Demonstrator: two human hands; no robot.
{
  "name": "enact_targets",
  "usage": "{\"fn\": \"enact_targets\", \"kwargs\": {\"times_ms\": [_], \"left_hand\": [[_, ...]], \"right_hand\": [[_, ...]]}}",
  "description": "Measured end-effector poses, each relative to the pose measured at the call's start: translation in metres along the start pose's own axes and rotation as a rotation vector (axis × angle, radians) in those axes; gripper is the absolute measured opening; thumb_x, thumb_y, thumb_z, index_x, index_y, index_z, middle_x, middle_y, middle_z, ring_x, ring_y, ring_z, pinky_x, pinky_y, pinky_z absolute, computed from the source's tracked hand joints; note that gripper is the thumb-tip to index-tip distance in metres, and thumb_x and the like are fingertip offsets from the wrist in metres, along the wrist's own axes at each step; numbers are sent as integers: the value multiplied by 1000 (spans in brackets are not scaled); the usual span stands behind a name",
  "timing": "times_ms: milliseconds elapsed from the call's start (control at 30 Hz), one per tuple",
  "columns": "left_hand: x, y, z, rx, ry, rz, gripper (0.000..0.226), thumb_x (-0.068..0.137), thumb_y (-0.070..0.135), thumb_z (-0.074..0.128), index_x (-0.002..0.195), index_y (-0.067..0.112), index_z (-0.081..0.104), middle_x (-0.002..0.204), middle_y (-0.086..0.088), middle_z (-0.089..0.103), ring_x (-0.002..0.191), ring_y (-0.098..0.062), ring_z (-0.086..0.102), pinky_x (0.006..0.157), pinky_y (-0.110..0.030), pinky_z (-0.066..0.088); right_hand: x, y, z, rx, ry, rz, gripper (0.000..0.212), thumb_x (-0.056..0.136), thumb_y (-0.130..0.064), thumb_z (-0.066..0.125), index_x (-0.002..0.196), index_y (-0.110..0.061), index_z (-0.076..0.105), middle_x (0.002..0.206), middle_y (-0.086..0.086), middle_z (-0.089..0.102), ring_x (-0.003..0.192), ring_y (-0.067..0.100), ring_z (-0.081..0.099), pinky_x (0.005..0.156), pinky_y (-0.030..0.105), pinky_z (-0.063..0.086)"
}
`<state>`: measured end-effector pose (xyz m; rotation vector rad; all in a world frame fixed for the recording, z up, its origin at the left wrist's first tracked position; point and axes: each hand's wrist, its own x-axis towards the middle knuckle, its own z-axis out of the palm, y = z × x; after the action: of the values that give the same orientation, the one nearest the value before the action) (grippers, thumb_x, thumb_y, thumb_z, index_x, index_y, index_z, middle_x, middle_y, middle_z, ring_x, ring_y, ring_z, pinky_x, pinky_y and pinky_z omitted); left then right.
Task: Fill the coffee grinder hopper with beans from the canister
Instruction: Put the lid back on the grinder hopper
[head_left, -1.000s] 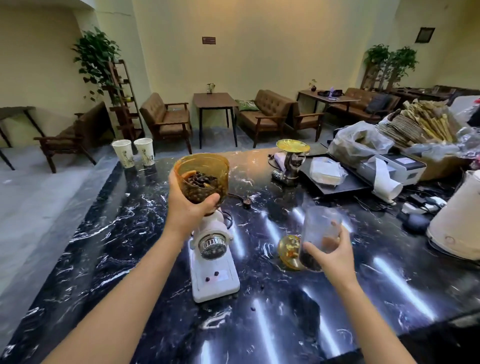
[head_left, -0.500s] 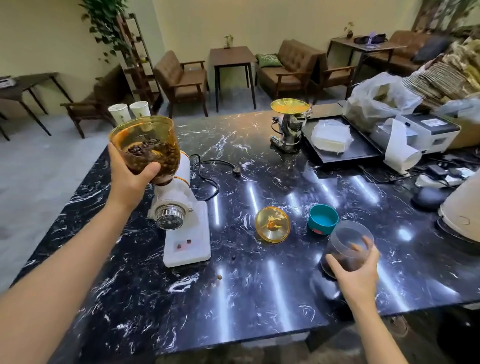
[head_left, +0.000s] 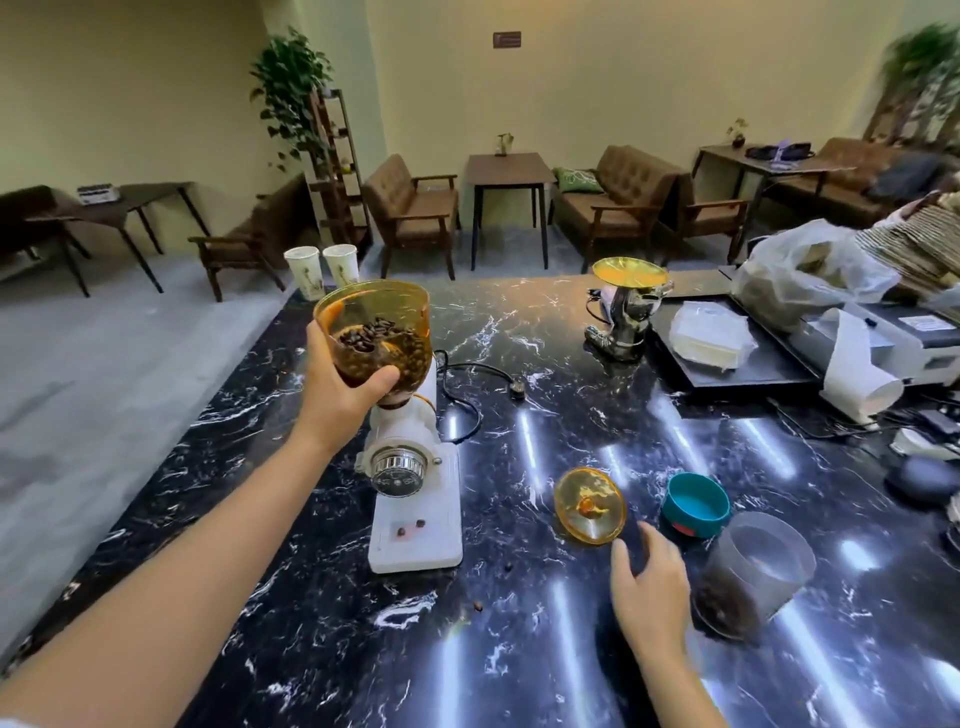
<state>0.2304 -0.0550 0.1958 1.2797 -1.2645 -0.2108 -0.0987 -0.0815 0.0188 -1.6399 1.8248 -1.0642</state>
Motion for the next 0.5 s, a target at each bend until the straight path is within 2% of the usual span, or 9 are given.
{"fn": "enact_targets", "kwargs": {"times_ms": [67, 133, 200, 267, 367, 433, 500], "left_hand": [[-1, 1, 0, 0, -2, -11, 80, 63, 43, 70, 129, 23, 31, 128, -7, 48, 117, -17, 50, 98, -23, 43], [-1, 4, 0, -15, -16, -25, 79, 63, 43, 70, 129, 26, 31, 123, 5, 50, 114, -3, 52, 95, -13, 43], [-1, 6, -1, -17, -28, -42, 81, 62, 44, 71, 129, 26, 30, 121, 13, 50, 110, 9, 52, 90, -7, 43], [-2, 6, -3, -11, -38, -70, 84, 61, 45, 72, 131, 24, 31, 121, 14, 51, 110, 9, 53, 89, -8, 44], [-3, 4, -5, 11, -38, -106, 88, 61, 45, 73, 135, 20, 31, 122, 11, 52, 114, 2, 53, 95, -20, 45], [-3, 3, -5, 28, -29, -120, 90, 61, 45, 74, 136, 20, 31, 123, 6, 54, 116, -8, 54, 98, -31, 47], [-2, 2, -5, 26, -28, -146, 91, 60, 45, 75, 136, 24, 31, 125, 3, 54, 117, -15, 54, 99, -38, 47]], "right_hand": [[40, -21, 14, -110, -75, 118, 54, 92, -31, 51, 138, -6, 39, 137, 20, 49, 125, 38, 43, 98, 46, 38], [67, -33, 25, -259, -169, 213, 59, 92, -39, 45, 140, -7, 34, 138, 21, 45, 124, 39, 44, 97, 47, 39], [81, -33, 32, -318, -266, 280, 53, 90, -40, 47, 130, -6, 46, 132, 22, 49, 118, 39, 49, 93, 45, 43], [86, -29, 34, -293, -306, 308, 45, 85, -38, 56, 117, -6, 59, 123, 22, 56, 112, 38, 55, 88, 41, 46], [85, -35, 32, -62, -248, 381, 31, 75, -29, 74, 97, -6, 71, 96, 20, 68, 92, 35, 62, 80, 36, 46], [88, -52, 30, 194, -229, 421, 29, 72, -18, 78, 90, 2, 71, 78, 19, 68, 75, 32, 62, 72, 36, 47], [90, -88, 26, 452, -286, 376, 22, 75, -6, 73, 90, 8, 65, 78, 26, 69, 62, 29, 65, 56, 31, 50]]}}
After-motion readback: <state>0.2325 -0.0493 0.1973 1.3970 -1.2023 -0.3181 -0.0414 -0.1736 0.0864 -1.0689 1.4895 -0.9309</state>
